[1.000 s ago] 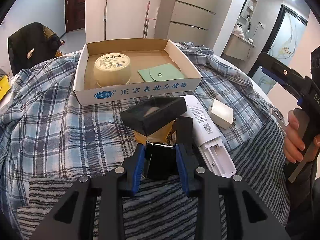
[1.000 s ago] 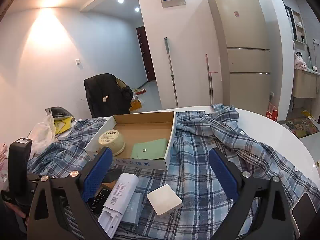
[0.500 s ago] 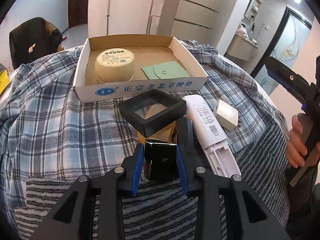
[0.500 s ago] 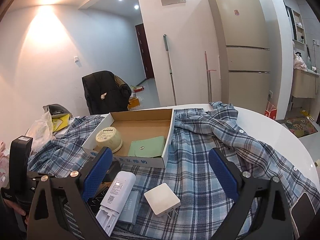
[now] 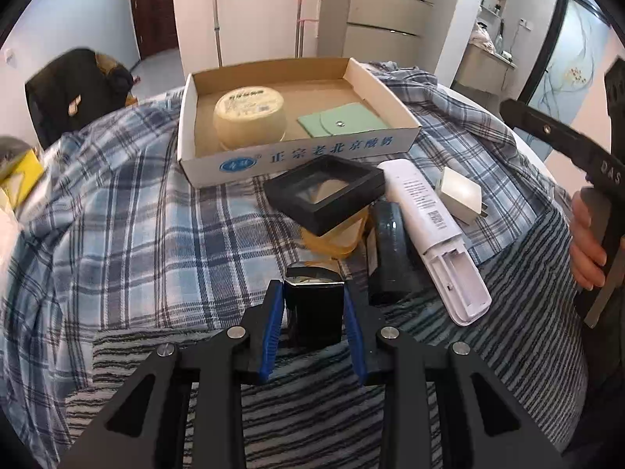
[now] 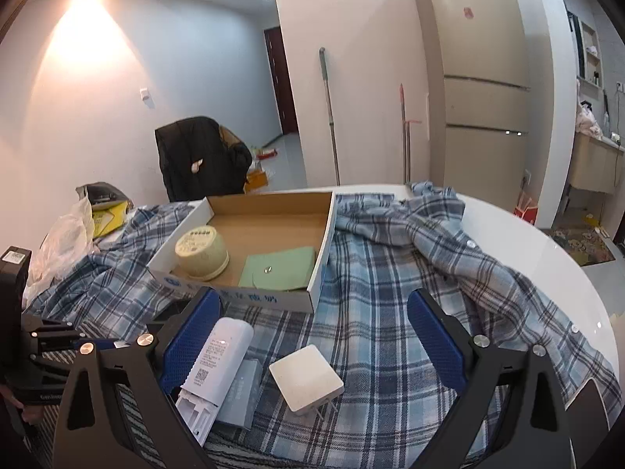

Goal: Organize rigid objects
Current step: 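Grasp the black case with the left gripper while the right gripper grasps the white plug adapter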

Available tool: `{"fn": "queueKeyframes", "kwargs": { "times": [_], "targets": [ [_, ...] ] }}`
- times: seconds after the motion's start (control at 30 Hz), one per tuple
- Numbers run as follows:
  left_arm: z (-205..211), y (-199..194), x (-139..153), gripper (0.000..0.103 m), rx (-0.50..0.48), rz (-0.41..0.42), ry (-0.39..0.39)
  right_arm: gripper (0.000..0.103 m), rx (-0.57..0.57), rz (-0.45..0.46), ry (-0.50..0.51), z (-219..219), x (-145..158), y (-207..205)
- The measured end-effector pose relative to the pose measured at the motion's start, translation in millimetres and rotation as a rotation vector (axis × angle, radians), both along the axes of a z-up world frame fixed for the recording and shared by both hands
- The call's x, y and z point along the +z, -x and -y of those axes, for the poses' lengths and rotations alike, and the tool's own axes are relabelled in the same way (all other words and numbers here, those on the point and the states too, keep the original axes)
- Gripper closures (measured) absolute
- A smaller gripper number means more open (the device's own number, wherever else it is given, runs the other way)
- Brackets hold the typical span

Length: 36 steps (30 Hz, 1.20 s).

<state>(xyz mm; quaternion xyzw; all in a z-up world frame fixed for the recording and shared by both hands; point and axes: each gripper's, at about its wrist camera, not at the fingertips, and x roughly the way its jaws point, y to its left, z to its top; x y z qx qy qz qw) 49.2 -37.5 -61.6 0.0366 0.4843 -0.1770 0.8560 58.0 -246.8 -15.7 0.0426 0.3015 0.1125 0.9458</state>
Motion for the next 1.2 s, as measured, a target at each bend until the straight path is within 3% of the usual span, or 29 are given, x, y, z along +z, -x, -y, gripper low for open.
{"fn": "queueKeyframes", "kwargs": {
  "times": [0.37,0.53,0.73,0.8,1.0,1.13,1.2],
  "targets": [
    [4.5,-20.4,-20.5,0.071,0.036,0.000,0.029,0.007,-0.006,-0.015,0.023,-1.2,-4.1,-3.0],
    [17.8,-16.5,-28.0,0.071,-0.018,0.010,-0.056,0.007,0.031,-0.065,0.049,-7.5,-10.4,-8.4],
    [4.9,-19.0,-28.3,0.071,0.011,-0.018,0.018,0.008,0.110,-0.134,0.153,-26.2,-26.8,-13.9],
    [2.5,-11.4,-19.0,0.071,0.006,0.017,0.040,0.019,0.126,-0.155,0.180,-30.2,-30.7,-16.4],
    [-23.2,17.8,37.9,0.071,0.072,0.233,0.091,0.032,0.171,-0.229,0.172,-31.1,-40.7,-24.0],
    [-40.5,33.9,60.4,0.071,0.096,0.310,0.078,0.048,0.199,-0.306,0.201,-32.6,-54.8,-32.2],
    [-50.9,42.5,66.1,0.071,0.121,0.343,0.064,0.049,0.208,-0.347,0.181,-29.5,-61.5,-35.9]
  ]
}}
